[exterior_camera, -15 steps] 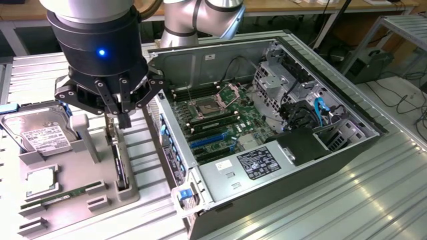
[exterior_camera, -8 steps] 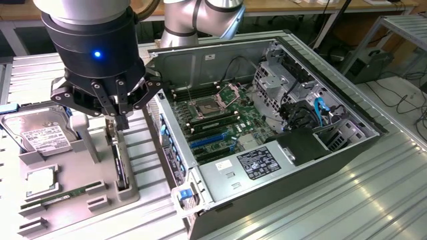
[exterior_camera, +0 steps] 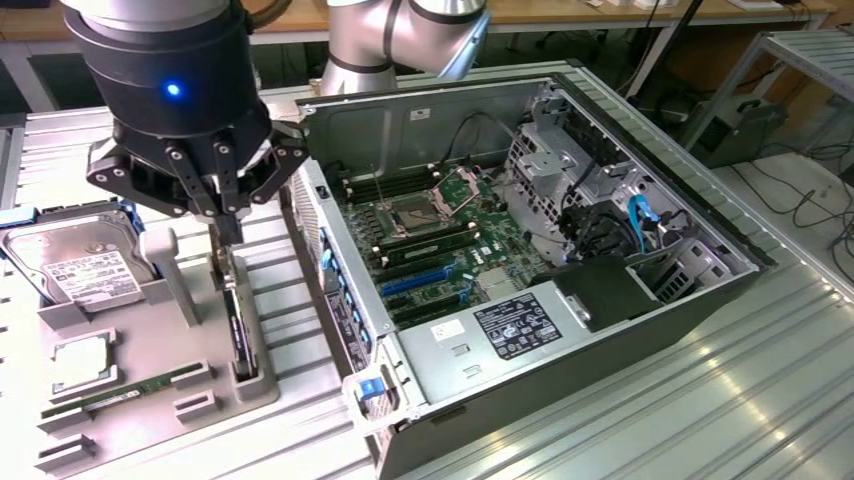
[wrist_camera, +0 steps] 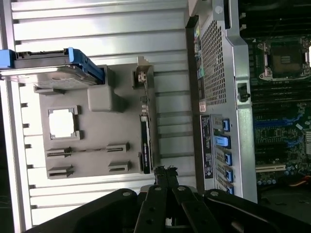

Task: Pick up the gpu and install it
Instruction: 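Reach for the gpu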

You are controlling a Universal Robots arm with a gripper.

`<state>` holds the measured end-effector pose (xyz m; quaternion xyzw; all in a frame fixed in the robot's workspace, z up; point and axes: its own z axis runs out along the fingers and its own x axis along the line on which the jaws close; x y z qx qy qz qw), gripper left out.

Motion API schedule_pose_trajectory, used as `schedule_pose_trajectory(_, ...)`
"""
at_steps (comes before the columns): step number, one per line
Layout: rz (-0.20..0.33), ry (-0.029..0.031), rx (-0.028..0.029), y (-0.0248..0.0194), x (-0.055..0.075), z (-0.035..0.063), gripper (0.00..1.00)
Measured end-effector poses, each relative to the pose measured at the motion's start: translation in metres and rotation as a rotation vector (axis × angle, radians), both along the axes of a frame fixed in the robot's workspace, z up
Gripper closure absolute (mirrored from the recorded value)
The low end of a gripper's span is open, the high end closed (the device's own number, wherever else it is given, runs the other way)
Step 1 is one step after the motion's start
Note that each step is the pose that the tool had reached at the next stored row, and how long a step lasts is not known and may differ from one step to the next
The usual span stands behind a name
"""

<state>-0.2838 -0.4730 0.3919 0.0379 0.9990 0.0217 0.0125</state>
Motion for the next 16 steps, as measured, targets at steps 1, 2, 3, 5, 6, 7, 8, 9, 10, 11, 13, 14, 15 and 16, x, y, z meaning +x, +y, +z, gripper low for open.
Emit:
schedule_pose_trajectory(1, 0.000, 0.0001, 0.0000, 0.0040, -0.001, -0.0003, 0.89)
schedule_pose_trajectory(2, 0.000, 0.0003, 0.0000, 0.0073, -0.002, -0.0005, 0.89)
schedule_pose_trajectory(3, 0.000, 0.0004, -0.0001, 0.0106, -0.003, -0.0009, 0.89)
schedule_pose_trajectory(5, 0.000, 0.0001, 0.0001, 0.0123, -0.007, -0.0013, 0.89)
schedule_pose_trajectory(6, 0.000, 0.0003, 0.0000, 0.0124, -0.009, -0.0014, 0.89)
schedule_pose_trajectory(7, 0.000, 0.0004, -0.0001, 0.0127, -0.011, -0.0013, 0.89)
schedule_pose_trajectory(8, 0.000, 0.0003, 0.0000, 0.0131, -0.012, -0.0014, 0.89)
schedule_pose_trajectory(9, 0.000, 0.0002, 0.0000, 0.0135, -0.012, -0.0014, 0.89)
schedule_pose_trajectory(10, 0.000, 0.0002, 0.0000, 0.0135, -0.013, -0.0014, 0.89)
schedule_pose_trajectory(11, 0.000, 0.0003, 0.0000, 0.0135, -0.013, -0.0014, 0.89)
schedule_pose_trajectory(13, 0.000, 0.0003, 0.0000, 0.0135, -0.013, -0.0014, 0.89)
schedule_pose_trajectory(14, 0.000, 0.0003, 0.0000, 0.0135, -0.013, -0.0014, 0.89)
schedule_pose_trajectory(15, 0.000, 0.0003, 0.0000, 0.0135, -0.013, -0.0014, 0.89)
schedule_pose_trajectory(16, 0.000, 0.0003, 0.0000, 0.0135, -0.013, -0.0014, 0.89)
